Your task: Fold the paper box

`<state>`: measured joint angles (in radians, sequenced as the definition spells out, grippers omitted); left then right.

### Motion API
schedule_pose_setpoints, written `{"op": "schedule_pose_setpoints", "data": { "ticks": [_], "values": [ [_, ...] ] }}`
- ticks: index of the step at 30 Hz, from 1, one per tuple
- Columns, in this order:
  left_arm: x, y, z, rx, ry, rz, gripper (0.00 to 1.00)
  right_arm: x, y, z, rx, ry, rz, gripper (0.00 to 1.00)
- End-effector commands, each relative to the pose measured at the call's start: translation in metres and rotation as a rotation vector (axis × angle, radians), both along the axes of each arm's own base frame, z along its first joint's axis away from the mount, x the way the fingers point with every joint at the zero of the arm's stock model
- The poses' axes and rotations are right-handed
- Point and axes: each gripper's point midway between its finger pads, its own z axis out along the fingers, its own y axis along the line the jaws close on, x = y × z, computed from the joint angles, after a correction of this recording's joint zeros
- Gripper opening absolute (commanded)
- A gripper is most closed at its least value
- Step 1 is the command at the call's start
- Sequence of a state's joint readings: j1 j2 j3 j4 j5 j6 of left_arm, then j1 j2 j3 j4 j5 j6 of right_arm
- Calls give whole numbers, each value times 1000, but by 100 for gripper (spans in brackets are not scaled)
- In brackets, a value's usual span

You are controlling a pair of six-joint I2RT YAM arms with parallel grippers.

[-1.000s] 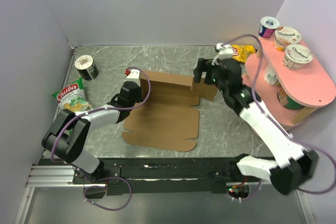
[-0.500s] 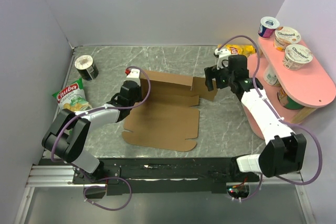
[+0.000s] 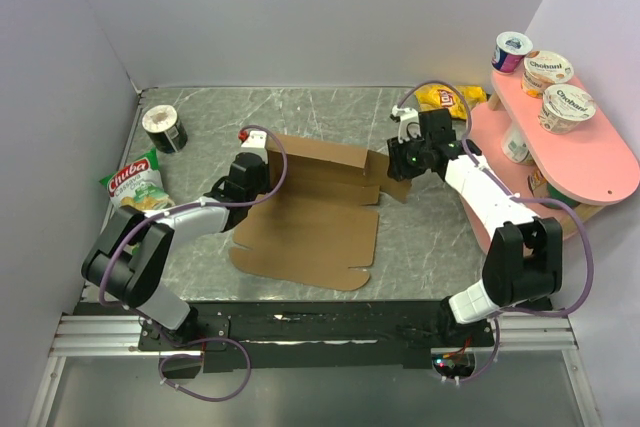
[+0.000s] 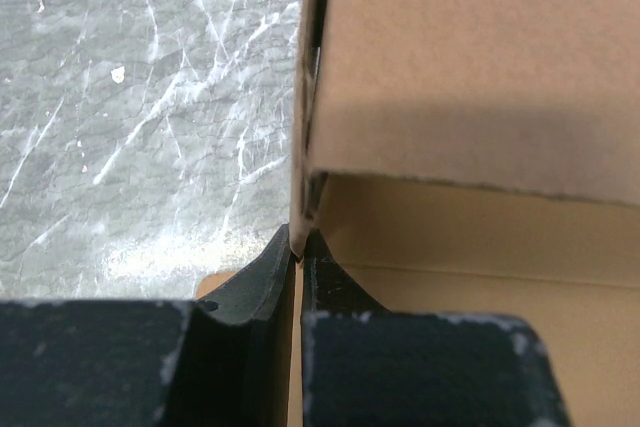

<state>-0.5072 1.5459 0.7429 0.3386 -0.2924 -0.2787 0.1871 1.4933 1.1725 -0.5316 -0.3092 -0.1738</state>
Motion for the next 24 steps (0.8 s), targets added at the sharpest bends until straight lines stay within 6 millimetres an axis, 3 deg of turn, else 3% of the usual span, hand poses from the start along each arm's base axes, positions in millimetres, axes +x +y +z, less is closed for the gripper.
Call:
{"op": "schedule_pose_setpoints", "data": {
  "ticks": [1,3,8,14,24],
  "values": [
    [1,-10,-1,-25,14,-35,1,-4,14,2,44,78,-100,31],
    [0,-15,-1,-31,13,-60,1,-4,26,2,76,97,-138,31],
    [-5,-28,4,-30,-11,-122,1,4,35,4,119,89,-241,32],
    [-7,-30,6,-27,-15,-133,1,17,16,14,84,45,-391,34],
    [-13,-45,14,-61,-32,-200,1,42,9,22,199,-25,-599,39]
  ]
}}
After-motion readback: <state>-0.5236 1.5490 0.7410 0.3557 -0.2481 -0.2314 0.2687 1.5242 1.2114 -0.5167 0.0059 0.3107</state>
